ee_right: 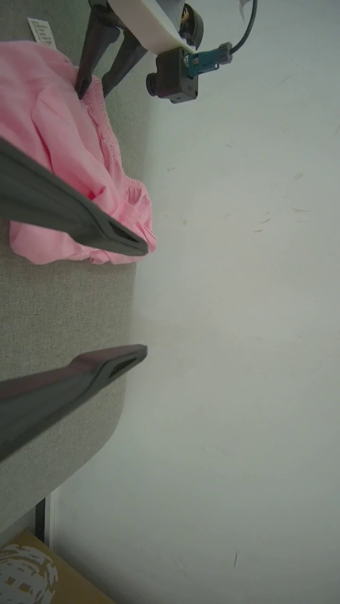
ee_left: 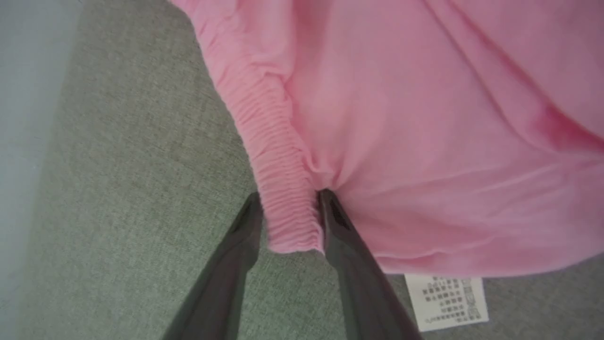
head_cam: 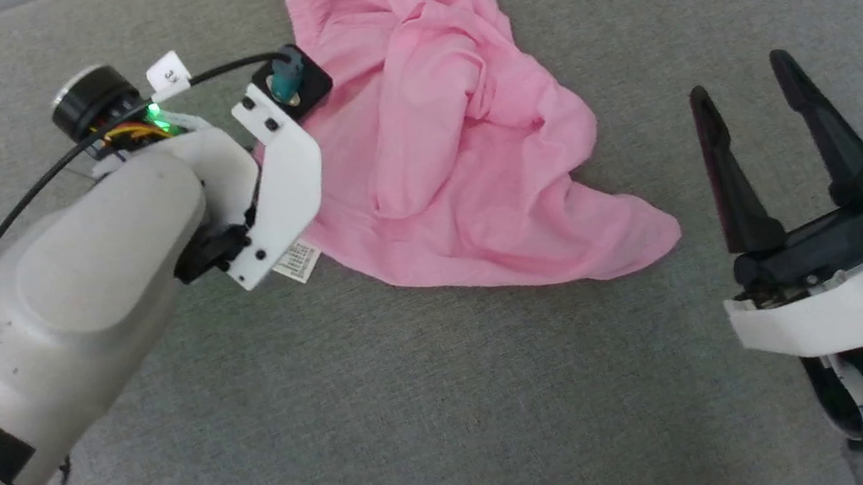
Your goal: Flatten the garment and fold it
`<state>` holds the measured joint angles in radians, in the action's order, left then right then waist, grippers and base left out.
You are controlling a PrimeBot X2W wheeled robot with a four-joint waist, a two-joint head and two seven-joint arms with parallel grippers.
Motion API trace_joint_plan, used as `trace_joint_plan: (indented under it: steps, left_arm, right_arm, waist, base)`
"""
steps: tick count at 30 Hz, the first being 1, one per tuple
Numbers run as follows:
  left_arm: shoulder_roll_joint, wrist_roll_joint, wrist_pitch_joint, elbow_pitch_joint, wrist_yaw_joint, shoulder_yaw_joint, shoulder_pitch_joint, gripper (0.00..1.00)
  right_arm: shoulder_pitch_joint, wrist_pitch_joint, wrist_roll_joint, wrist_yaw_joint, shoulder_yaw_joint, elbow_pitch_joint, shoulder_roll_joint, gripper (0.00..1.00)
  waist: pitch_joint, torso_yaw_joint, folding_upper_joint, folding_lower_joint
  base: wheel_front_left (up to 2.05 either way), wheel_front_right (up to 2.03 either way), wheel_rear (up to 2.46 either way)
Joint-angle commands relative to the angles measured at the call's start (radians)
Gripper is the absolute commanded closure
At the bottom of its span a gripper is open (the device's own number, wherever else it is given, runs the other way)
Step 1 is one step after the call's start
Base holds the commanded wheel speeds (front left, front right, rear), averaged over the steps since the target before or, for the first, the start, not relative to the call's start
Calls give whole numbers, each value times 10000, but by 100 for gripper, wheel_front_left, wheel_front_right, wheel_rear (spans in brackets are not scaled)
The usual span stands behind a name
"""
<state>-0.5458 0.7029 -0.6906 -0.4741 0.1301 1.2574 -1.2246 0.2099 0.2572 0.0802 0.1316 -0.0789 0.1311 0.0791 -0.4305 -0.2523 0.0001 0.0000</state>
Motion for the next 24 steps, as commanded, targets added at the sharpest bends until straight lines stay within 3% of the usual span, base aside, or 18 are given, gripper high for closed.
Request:
trace_joint_plan:
  steps: [1,6,12,16,20,24]
  left_arm:
    - [-174,86,140,-241,5,227,518,100]
    - [-214,544,1720,-237,5,227,687,100]
    - [-714,871,3477,-272,5,149,1222,100]
    - [-1115,1075,4218,-312,-108,24,1855,100]
    - [-1508,1253,4652,74,-511,-60,2546,100]
    - [-1752,1418,4897,645,-912,-104,3117,100]
  right_arm:
    - [180,45,-79,-9,24,14,151,0]
    - [246,45,-216,-9,47,-40,976,0]
    - [485,-116,-25,-9,-401,-752,2816,0]
    - [1014,-1783,1195,-9,-1652,-1047,4385,0]
    - [1670,-4106,3125,-9,-3397,-778,6032,0]
    - [2332,-6180,4916,-9,-4886,-339,7027,0]
  waist:
    - [295,370,-1,0]
    - [955,949,-1,0]
    - [1690,1685,-1,0]
    - [2016,2005,-1,0]
    - [2209,2239,-1,0]
    - [2298,2507,-1,0]
  base:
    - [0,0,0]
    - [0,0,0]
    - [0,0,0]
    - [0,0,0]
    - [0,0,0]
    - [0,0,0]
